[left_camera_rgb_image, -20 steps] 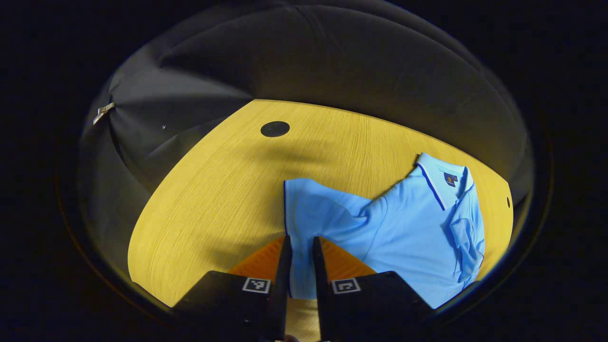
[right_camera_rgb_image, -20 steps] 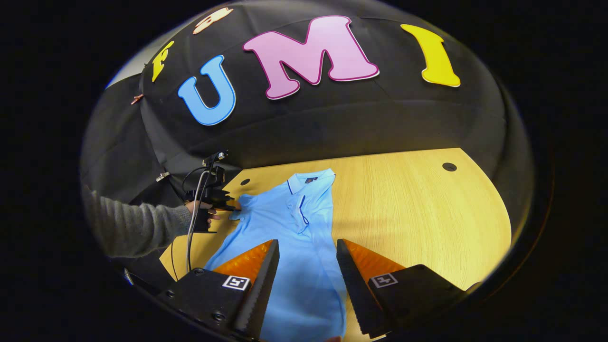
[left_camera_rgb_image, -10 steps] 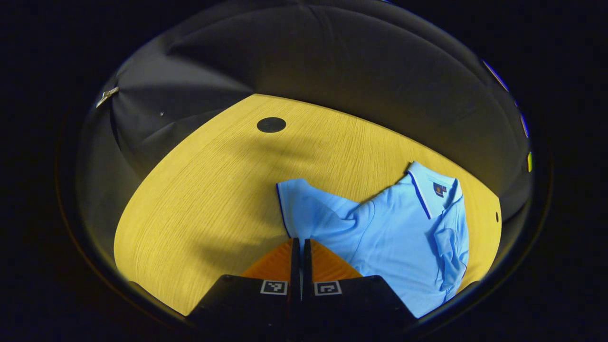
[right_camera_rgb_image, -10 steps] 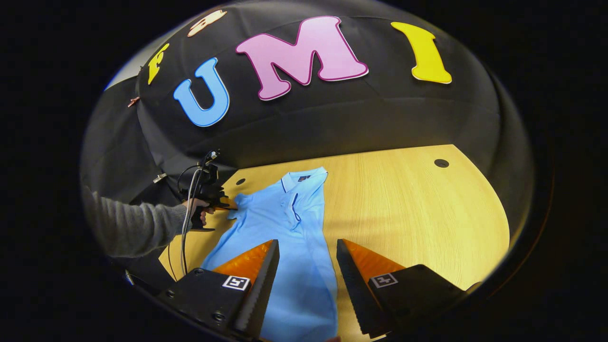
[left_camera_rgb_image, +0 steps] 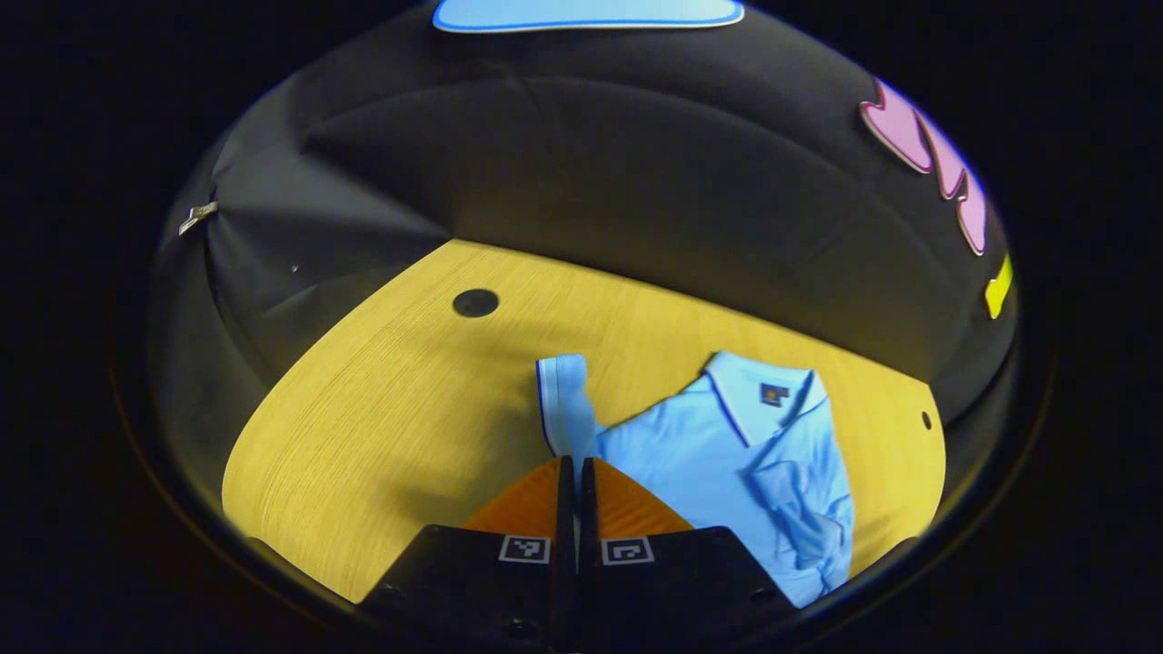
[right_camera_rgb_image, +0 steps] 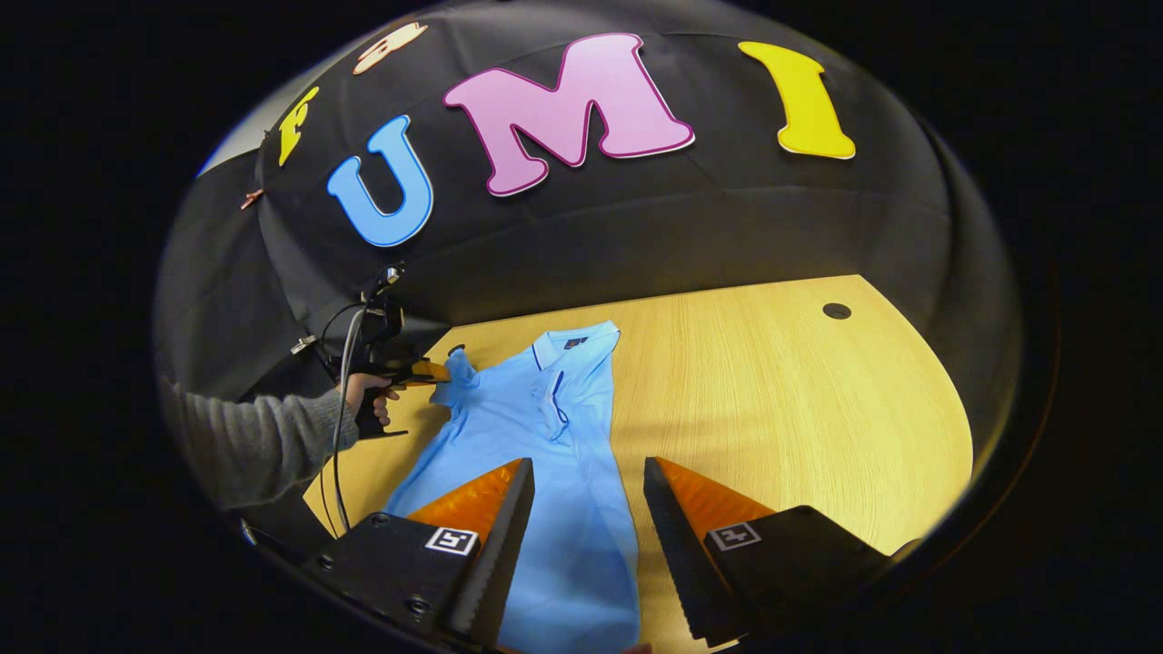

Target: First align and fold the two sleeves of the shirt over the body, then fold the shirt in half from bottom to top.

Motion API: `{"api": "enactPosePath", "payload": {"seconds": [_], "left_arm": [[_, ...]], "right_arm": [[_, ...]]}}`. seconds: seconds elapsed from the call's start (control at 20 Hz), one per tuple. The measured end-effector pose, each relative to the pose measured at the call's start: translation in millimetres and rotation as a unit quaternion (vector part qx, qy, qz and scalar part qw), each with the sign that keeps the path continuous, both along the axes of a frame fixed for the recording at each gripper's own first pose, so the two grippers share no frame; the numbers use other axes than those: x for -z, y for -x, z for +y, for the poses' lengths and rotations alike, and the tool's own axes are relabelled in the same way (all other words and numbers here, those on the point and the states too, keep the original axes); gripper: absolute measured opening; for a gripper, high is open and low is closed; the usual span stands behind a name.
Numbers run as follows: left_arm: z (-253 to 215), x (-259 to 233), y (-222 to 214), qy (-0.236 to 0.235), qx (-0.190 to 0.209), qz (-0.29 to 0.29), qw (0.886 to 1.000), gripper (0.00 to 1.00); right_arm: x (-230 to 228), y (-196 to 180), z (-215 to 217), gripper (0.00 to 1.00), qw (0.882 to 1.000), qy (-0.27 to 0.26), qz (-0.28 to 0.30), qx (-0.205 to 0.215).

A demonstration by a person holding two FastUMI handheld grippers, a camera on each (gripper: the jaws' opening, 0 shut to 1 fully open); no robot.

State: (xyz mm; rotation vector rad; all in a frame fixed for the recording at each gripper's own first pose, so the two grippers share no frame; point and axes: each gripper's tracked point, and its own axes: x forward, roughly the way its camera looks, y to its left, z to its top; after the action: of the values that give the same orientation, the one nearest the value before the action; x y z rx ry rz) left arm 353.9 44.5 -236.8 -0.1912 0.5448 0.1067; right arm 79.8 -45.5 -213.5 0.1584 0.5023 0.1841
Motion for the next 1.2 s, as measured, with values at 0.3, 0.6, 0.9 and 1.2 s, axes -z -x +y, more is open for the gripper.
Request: {"api": "enactPosePath", "payload": {"seconds": [0.3,0.6,0.9,1.2], "left_arm": [[-85.8,-22.1,17.2,-0.027,0.104,-0.035,0.994,0.06],[-170.4,-5.0,35.3,-0.041,0.181,-0.022,0.982,0.06],[-214.5,18.0,41.7,-0.055,0.220,0.002,0.974,0.06],[-223.2,59.1,48.6,-0.106,0.247,0.047,0.962,0.06]], "right_arm": [[2.2,0.5,-2.5,0.77,1.000,-0.002,0.001,0.002],[5.5,5.8,-7.1,0.77,1.000,-0.005,0.007,0.006],[10.4,14.8,-18.3,0.77,1.000,-0.007,0.012,0.022],[13.5,17.8,-30.1,0.77,0.999,-0.010,0.013,0.037]]}}
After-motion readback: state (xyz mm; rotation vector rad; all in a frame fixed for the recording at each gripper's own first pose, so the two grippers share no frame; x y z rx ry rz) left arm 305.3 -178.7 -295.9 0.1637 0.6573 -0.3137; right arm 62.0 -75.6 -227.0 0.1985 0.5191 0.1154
